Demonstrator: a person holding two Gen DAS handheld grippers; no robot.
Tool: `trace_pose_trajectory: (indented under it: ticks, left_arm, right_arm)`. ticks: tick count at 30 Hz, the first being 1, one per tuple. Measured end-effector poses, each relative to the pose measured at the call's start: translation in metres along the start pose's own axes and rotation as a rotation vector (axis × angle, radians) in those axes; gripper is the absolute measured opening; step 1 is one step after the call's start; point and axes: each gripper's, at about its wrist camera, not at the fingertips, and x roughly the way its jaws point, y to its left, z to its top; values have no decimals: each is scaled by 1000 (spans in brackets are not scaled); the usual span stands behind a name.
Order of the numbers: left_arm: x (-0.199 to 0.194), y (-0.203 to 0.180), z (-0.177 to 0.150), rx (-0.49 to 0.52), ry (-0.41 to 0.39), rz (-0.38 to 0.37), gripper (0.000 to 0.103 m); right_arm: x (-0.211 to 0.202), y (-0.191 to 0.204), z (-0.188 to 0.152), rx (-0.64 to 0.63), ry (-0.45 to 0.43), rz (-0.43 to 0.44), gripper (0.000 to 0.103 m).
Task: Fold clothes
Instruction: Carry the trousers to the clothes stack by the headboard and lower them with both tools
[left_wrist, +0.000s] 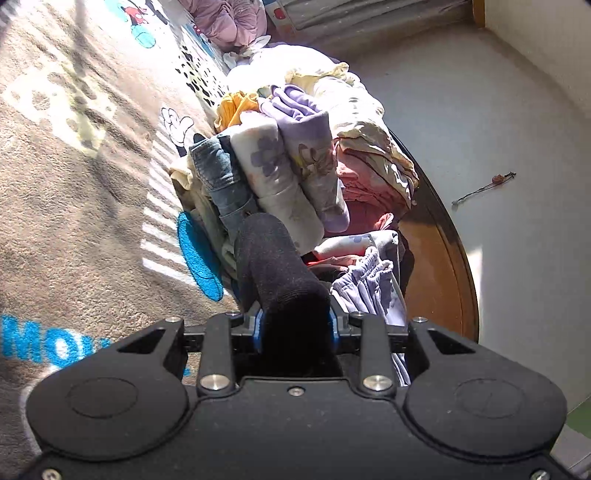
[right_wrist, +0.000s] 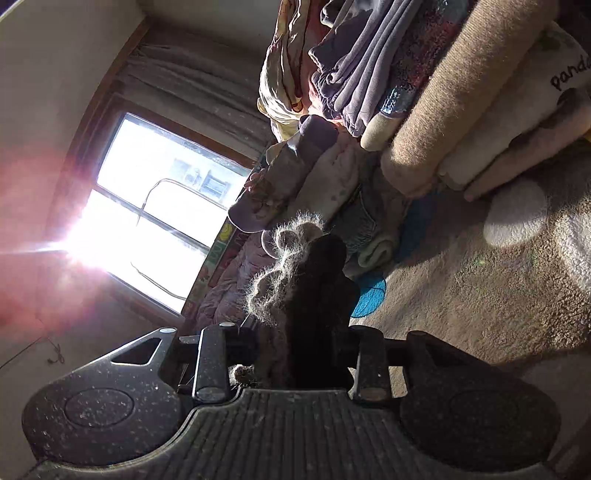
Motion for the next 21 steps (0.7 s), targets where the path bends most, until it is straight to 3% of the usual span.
trace_pose_trajectory:
  ticks: [7, 12, 14, 17, 19, 21]
  left_arm:
    - [104, -96, 10, 18, 57, -214, 29]
    - [192, -136, 13, -26, 96, -339, 29]
    - [225, -130, 6, -58, 125, -275, 29]
    - [273, -96, -16, -105, 202, 17, 29]
    - [280, -77, -22, -130, 210, 46, 33]
    - [277, -75, -21, -111, 213, 36, 37]
  right_arm:
    - [-46, 32, 122, -61, -203, 67, 35]
    - [-63, 32, 207, -96, -327, 70, 35]
    - [-65, 13, 232, -73, -349, 21, 35]
    - [-42, -54, 243, 139, -302, -150, 35]
    - [-28, -102, 234, 284, -266, -193, 32]
    - [-25, -108, 232, 256, -255, -212, 32]
